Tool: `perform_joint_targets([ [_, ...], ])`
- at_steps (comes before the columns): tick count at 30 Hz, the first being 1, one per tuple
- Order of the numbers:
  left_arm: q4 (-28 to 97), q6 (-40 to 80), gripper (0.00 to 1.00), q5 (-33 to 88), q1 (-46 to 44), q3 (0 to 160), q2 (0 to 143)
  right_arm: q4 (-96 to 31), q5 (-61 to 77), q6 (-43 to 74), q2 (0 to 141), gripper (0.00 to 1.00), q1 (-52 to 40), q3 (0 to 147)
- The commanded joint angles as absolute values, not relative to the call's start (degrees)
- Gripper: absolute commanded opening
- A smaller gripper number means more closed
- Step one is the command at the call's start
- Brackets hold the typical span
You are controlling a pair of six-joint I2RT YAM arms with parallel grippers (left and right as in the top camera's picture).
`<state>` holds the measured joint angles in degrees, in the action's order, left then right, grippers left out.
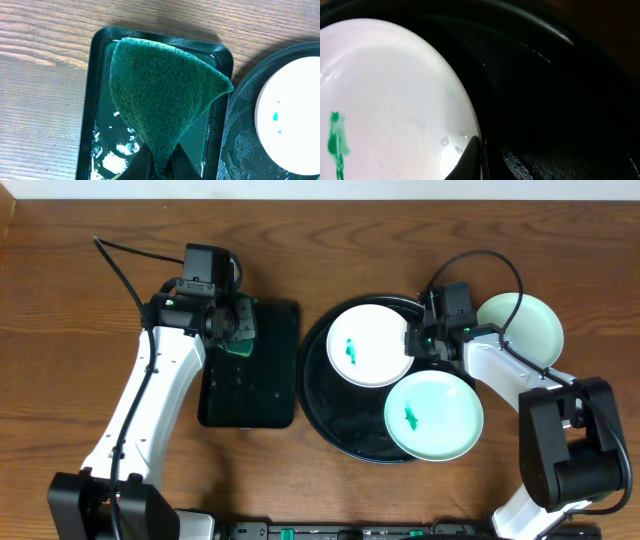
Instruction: Clean dirty plates on tray and stack at the side
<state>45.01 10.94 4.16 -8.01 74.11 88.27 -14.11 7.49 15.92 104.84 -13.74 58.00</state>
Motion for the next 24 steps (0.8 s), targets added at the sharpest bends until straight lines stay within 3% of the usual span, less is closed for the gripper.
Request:
perform_joint_targets([
  [1,44.93,11.44,0.07,4.05,-8.12,74.04,87.70,-13.91,7.09,15.62,104.68,0.01,-14.13,58.48],
  [24,45.54,11.46,0.07,4.01,-8.12,75.35,87.70,-17.37,6.85,18.37,101.32,0.01,-14.35,58.48],
])
